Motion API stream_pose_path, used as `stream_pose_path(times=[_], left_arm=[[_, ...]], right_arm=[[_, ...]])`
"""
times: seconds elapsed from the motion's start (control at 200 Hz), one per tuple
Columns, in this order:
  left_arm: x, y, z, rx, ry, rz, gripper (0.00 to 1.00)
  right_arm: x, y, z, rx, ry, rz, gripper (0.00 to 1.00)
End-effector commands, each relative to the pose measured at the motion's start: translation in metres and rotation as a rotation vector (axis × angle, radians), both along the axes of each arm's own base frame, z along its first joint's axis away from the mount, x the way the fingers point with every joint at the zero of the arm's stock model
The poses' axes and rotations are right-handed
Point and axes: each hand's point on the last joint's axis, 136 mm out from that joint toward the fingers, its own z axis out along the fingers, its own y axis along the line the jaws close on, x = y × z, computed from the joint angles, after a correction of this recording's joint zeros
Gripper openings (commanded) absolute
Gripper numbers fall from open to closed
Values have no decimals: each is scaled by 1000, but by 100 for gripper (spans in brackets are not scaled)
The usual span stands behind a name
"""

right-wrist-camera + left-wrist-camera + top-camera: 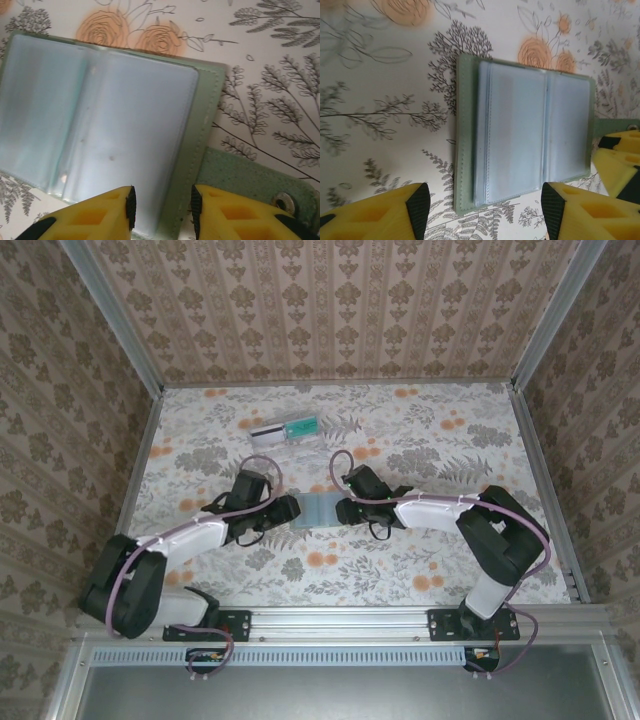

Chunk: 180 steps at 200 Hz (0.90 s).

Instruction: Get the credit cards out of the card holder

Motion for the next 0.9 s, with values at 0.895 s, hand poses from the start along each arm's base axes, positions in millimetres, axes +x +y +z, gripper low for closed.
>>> stream_pose_path(times=[0.895], left_arm=[[13, -40, -5, -8, 16, -73, 59]], right_arm=[[0, -4, -18, 5, 65, -36, 37]])
